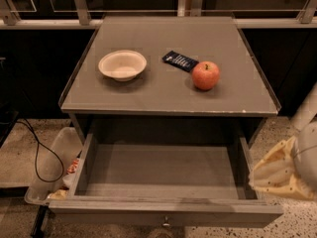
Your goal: Close top drawer
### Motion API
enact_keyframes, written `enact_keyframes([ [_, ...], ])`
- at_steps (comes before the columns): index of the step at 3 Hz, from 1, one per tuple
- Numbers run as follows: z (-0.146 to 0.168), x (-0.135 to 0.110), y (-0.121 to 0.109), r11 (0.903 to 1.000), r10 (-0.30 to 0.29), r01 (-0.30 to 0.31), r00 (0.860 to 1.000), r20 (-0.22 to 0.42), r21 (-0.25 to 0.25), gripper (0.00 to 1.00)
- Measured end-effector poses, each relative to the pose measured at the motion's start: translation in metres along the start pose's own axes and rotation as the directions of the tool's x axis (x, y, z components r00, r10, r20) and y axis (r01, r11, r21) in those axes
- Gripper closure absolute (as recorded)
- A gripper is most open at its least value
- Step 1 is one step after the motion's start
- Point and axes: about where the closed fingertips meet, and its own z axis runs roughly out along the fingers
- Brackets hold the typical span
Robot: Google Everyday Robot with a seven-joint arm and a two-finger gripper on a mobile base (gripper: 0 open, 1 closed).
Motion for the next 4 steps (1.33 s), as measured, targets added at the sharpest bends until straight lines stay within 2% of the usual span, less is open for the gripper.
enact_keyframes([
  [1,0.05,0.037,0.023,0.9963,0.081,-0.081,0.997,-0.013,-0.028,1.0],
  [2,0.094,0.071,0.038,0.9902,0.138,-0.139,0.99,-0.04,-0.014,1.0],
  [3,0.159,0.103,0.022,0.983,0.182,-0.181,0.983,-0.037,0.031,1.0],
  [4,0.159,0.103,0.022,0.983,0.182,-0.181,0.983,-0.037,0.031,1.0],
])
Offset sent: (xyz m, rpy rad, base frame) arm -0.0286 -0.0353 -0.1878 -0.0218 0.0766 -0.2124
